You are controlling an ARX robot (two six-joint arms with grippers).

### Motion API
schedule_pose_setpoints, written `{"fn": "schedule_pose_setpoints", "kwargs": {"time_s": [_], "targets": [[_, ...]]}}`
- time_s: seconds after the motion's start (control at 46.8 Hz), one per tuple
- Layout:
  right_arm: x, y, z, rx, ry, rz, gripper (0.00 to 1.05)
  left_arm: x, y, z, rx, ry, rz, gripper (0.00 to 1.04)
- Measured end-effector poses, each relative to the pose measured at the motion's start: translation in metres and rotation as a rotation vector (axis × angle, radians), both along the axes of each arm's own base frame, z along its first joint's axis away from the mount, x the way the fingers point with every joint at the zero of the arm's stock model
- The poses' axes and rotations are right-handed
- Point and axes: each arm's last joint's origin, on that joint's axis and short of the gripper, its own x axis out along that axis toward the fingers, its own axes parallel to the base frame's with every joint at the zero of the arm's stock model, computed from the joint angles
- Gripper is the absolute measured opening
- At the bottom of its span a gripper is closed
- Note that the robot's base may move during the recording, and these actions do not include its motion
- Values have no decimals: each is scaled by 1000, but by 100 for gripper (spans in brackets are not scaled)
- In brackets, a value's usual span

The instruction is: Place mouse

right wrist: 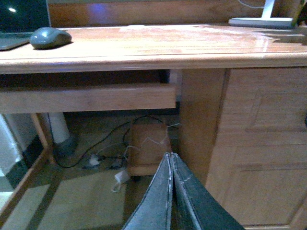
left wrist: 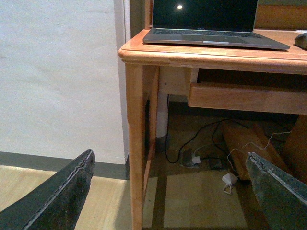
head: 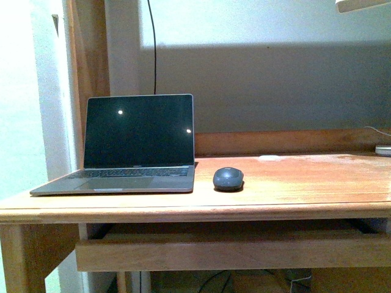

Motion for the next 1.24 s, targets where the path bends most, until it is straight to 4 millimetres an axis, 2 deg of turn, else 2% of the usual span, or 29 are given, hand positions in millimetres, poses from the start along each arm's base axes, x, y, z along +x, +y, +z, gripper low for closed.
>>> {"fn": "schedule_pose_setpoints", "kwargs": {"time_s": [0.299,0.854,1.239], "targets": [[0,-4,0,-3,-2,-27,4,0,0,0,0,0,0,97],[0,-4,0,-2,-2,-27,98,0,0,0,0,0,0,97],[0,-4,0,-3,-2,-27,97,0,0,0,0,0,0,97]]}}
